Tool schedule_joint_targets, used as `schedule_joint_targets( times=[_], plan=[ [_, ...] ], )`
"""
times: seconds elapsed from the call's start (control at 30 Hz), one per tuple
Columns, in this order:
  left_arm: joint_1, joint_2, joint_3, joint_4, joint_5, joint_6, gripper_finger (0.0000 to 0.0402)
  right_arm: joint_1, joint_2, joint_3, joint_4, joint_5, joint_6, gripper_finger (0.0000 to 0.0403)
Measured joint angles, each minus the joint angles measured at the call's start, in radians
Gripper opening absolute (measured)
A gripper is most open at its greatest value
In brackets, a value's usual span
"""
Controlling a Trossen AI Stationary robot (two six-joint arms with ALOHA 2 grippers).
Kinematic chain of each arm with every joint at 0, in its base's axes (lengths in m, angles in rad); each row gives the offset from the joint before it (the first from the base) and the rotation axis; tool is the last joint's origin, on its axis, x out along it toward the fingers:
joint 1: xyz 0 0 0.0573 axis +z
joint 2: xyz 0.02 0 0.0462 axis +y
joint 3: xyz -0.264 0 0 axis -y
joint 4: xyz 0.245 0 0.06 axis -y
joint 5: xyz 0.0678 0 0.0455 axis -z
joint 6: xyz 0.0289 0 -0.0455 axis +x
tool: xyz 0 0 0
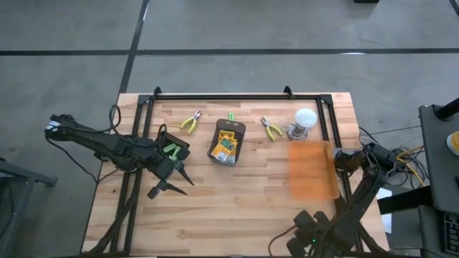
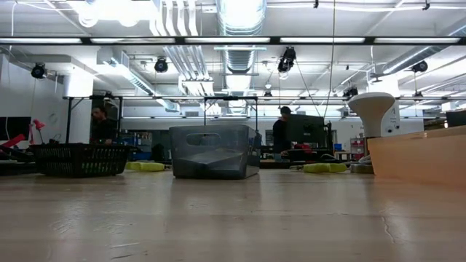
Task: Pick & Place School Supplies
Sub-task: Put the bottom light green eraser into the black bin
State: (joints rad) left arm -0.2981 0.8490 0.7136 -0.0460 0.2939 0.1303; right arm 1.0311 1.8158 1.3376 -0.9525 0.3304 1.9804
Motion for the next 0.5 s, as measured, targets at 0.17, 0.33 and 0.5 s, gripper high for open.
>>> schedule_joint_targets(
  times=[0.17, 0.33, 0.5],
  plan=[
    [0.0, 0.0, 0.0, 0.0, 0.0, 0.0, 0.017, 0.027, 0.001, -0.004, -0.008, -0.035, 0.07, 0.0048],
    [0.0, 0.0, 0.0, 0.0, 0.0, 0.0, 0.017, 0.045, 0.001, -0.013, -0.046, -0.045, 0.091, 0.0077],
    [0.0, 0.0, 0.0, 0.0, 0.0, 0.0, 0.017, 0.05, 0.001, -0.018, -0.081, -0.069, 0.084, 0.011]
  ],
)
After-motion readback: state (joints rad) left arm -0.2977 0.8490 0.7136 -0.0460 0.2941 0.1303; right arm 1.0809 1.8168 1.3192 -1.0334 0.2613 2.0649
